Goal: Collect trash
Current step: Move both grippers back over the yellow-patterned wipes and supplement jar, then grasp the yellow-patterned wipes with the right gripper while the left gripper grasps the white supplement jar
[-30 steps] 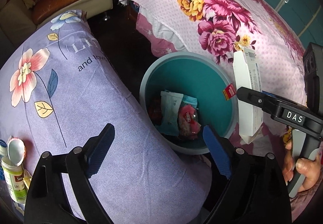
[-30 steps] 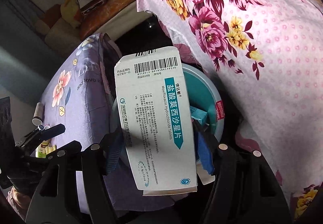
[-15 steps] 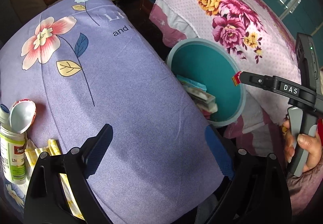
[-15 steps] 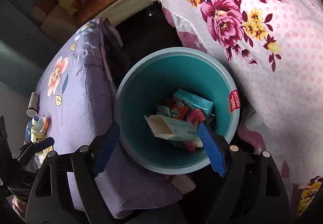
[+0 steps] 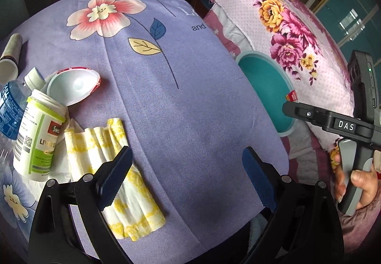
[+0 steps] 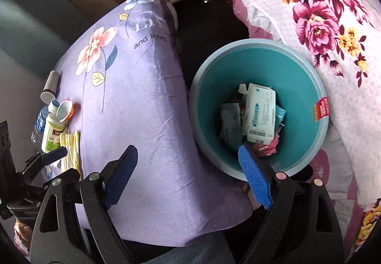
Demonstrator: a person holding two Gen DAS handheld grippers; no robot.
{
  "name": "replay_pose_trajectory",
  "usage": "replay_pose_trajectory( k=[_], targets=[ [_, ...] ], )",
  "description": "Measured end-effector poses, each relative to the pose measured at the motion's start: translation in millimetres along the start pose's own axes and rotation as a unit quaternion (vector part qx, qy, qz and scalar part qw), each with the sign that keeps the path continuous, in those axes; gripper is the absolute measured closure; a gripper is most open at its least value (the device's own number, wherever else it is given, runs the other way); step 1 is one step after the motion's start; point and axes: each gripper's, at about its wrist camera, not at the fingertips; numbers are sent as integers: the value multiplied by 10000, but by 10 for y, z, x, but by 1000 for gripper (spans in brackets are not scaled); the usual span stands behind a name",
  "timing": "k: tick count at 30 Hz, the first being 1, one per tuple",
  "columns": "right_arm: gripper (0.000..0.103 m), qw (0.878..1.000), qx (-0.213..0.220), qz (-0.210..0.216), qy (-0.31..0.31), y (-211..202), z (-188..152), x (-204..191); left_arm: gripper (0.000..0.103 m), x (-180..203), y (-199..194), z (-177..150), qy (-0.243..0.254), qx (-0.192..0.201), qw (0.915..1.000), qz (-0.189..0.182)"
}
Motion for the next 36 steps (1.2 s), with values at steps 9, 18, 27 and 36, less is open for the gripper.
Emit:
replay_pose_trajectory(
  k=[9,18,27,36],
  targets=[
    [21,9975,-351,110,-604,177,-177,-732,10,-628,-416,-230,-563,399,9976,83],
    [21,9878,-758,249,-1337,466,-415,-1567,9,-1281,-682,-490,-1233,675,9900,144],
    [20,9773,-982,211,-1864,740,-565,-2202,8,-1708,-820,-707,-1546,818,9842,284],
    [20,9722,-849,23,-2180,914,-682,-2531,8,-1991,-876,-840,-1763,823,9800,425]
  ],
)
Point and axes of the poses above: each gripper's, at about its wrist camera, not at the fingertips, and y roughly the way its jaws point, x to its right, z to its top
